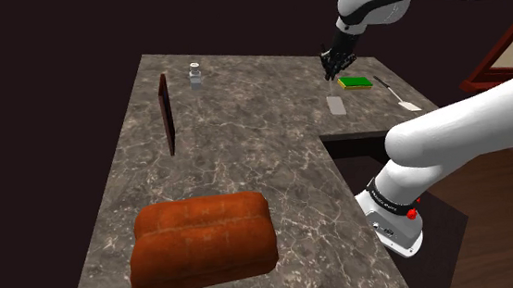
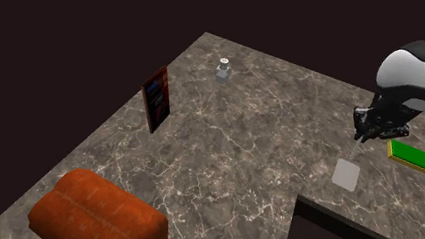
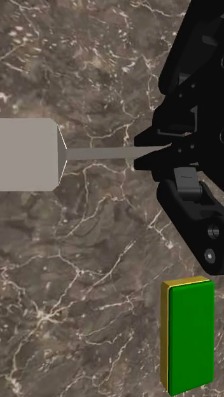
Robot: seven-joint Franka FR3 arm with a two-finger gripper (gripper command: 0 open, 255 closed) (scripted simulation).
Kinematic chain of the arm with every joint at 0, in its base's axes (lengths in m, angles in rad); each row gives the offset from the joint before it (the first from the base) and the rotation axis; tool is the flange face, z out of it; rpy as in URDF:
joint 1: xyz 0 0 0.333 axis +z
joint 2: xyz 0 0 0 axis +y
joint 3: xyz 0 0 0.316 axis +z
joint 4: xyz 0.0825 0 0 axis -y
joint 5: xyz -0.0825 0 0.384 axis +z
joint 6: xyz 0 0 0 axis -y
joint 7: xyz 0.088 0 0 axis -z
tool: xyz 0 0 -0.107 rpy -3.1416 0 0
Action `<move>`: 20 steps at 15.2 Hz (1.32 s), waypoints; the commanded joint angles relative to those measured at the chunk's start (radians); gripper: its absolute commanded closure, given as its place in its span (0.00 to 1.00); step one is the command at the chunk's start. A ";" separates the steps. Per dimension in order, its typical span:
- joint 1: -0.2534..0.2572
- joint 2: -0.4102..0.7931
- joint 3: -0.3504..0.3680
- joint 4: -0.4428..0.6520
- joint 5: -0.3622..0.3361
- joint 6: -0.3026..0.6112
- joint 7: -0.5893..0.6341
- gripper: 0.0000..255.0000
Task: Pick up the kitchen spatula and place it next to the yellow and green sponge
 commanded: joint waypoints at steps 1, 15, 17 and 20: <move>-0.024 0.033 -0.035 0.023 -0.017 0.010 -0.048 1.00; -0.028 0.137 -0.037 -0.076 -0.021 0.212 -0.053 1.00; -0.029 0.164 -0.036 -0.093 -0.022 0.256 -0.052 1.00; -0.029 0.164 -0.036 -0.093 -0.022 0.256 -0.052 1.00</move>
